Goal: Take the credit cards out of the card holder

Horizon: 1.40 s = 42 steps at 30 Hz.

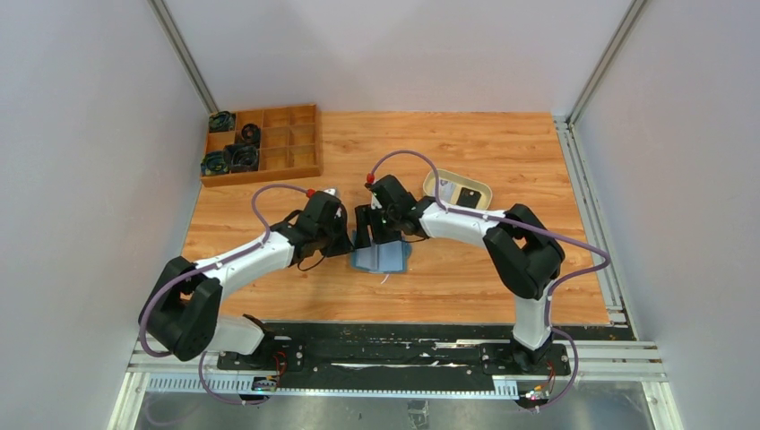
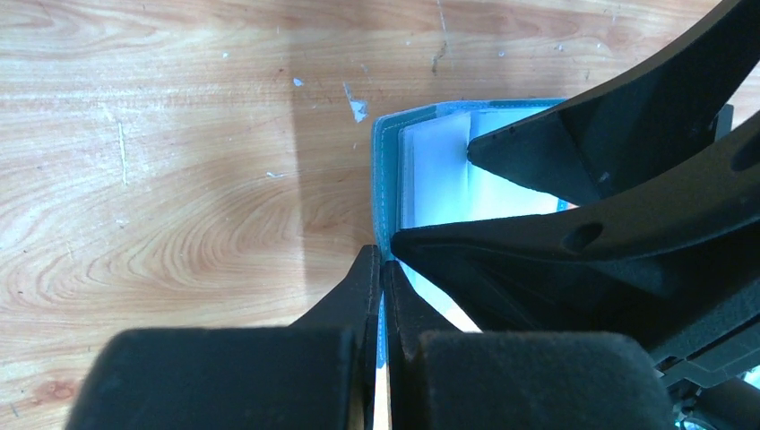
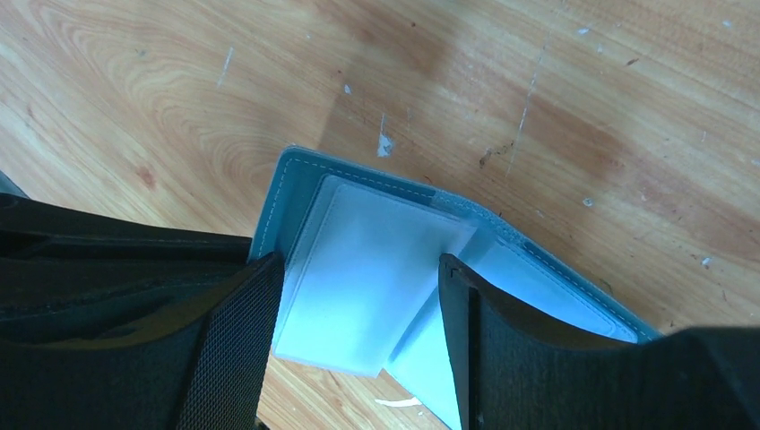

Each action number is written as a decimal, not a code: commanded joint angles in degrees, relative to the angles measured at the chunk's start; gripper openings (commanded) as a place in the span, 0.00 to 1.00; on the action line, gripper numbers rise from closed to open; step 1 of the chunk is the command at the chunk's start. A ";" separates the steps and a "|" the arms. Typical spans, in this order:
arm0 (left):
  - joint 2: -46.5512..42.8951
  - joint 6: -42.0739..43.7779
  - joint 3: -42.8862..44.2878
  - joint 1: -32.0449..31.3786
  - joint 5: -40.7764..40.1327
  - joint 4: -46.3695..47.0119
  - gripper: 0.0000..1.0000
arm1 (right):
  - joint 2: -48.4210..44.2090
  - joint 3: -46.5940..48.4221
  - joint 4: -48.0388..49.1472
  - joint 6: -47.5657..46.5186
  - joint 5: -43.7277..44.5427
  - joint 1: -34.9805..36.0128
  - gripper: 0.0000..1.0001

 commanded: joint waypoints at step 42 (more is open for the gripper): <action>6.92 3.83 -4.49 -0.63 -6.37 2.73 0.00 | -4.72 4.22 -0.14 -10.59 13.26 5.18 0.91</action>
